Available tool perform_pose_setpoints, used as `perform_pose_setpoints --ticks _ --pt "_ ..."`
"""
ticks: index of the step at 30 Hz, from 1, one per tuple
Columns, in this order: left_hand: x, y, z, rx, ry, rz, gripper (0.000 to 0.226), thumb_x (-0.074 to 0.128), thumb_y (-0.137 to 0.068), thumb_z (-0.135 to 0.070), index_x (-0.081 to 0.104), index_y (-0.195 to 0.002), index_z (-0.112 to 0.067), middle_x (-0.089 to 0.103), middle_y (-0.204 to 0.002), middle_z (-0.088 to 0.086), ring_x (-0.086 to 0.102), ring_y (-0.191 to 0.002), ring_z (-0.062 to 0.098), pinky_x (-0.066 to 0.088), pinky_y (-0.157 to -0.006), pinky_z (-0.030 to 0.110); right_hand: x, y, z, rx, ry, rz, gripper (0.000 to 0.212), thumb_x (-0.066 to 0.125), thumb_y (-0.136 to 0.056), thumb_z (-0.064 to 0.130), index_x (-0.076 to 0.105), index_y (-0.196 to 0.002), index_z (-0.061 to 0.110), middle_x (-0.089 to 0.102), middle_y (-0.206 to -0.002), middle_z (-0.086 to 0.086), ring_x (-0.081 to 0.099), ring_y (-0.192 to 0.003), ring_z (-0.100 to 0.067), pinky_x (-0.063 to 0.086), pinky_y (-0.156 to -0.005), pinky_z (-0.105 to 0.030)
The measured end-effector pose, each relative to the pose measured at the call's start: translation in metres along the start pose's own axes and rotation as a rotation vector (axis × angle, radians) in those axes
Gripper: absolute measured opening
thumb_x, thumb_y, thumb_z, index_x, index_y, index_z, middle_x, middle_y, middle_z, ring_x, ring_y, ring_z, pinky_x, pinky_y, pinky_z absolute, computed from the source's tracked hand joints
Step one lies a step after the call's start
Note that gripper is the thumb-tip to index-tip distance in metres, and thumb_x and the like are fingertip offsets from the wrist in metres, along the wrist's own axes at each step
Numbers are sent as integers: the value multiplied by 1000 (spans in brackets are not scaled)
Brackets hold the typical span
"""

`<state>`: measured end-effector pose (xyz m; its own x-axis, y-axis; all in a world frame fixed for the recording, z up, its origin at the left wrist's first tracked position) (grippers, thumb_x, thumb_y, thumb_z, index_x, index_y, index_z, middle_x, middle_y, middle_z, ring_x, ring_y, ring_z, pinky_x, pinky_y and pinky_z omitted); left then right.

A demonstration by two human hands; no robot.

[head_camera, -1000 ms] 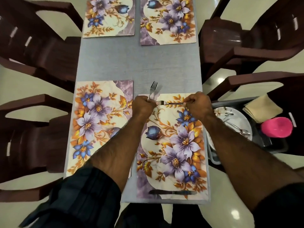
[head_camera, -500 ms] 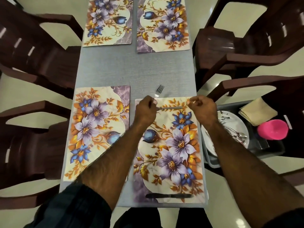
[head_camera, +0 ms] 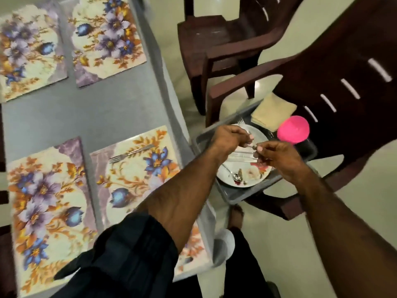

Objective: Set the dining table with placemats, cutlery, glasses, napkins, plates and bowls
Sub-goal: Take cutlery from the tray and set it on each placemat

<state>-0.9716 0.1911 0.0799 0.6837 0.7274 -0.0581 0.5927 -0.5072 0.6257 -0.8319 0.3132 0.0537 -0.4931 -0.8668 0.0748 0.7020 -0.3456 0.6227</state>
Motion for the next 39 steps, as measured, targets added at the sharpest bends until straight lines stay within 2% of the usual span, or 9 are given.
perform_pose_setpoints --ticks 3,6,11,16,22,26,30,35,39 --pt "30 -43 25 -34 -136 -30 11 87 -82 -4 77 -77 -5 75 -75 12 65 -58 16 57 -61 26 -45 -27 -30 63 99 -115 8 68 -97 4 74 -102 2 72 -80 -13 65 -65 -23 56 -56 -25" --pt "29 -82 68 15 -852 -59 5 78 -86 -16 78 -83 -19 79 -90 1 72 -83 20 61 -81 33 -73 -62 -73 138 346 -252 11 70 -94 -2 74 -89 7 71 -79 -12 71 -63 -22 56 -53 -26" --pt "45 -95 146 189 -1617 340 33 61 -93 -12 72 -121 -25 67 -128 7 62 -120 32 51 -103 44 -70 -109 -129 238 852 -189 8 79 -83 21 82 -90 18 77 -93 -5 71 -87 -24 58 -80 -32" --pt "73 -109 199 348 -1749 525 35 58 -98 -25 70 -128 -35 63 -129 3 55 -126 30 39 -108 45 -61 -136 -163 263 1001 -146 18 80 -81 27 83 -99 27 79 -103 -1 72 -103 -26 59 -90 -33" --pt "66 -111 195 408 -1825 554 32 65 -91 -18 71 -122 -24 68 -125 3 56 -125 30 32 -115 53 -51 -138 -172 260 1131 -116 17 79 -83 30 81 -97 21 78 -102 -4 72 -98 -26 60 -87 -35" --pt "56 -117 174 215 -1558 434 22 67 -89 -14 72 -108 -23 73 -112 3 67 -109 28 52 -99 43 -50 -134 -157 211 1102 -194 18 71 -87 31 79 -95 17 77 -98 -7 71 -94 -29 56 -82 -32" --pt "32 -121 125 -38 -711 196 18 76 -85 0 75 -95 -16 70 -86 -5 70 -88 20 60 -79 34 -45 -123 -126 195 446 -305 9 71 -90 18 78 -86 13 76 -84 -8 70 -83 -27 55 -72 -33" --pt "-16 -84 38 -82 100 97 25 73 -89 12 65 -108 -2 72 -74 8 68 -55 15 54 -46 24 37 -110 -59 245 -77 -14 36 53 -108 37 77 -109 11 80 -99 -11 75 -89 -28 57 -73 -35" --pt "-84 -54 -2 26 254 52 25 68 -91 16 65 -98 -8 73 -80 12 74 -66 20 62 -59 27 99 -109 -20 259 -224 241 33 55 -104 38 76 -109 13 65 -101 -17 58 -75 -20 45 -61 -28"
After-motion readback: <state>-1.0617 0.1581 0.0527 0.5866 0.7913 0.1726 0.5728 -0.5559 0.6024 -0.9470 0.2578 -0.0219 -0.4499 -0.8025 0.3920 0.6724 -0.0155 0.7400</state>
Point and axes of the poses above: each hand's wrist, its own y-axis away from the middle knuckle, its own x-axis out of the palm, z = x × y, the point moved 7 cm from there along -y, towards the middle knuckle
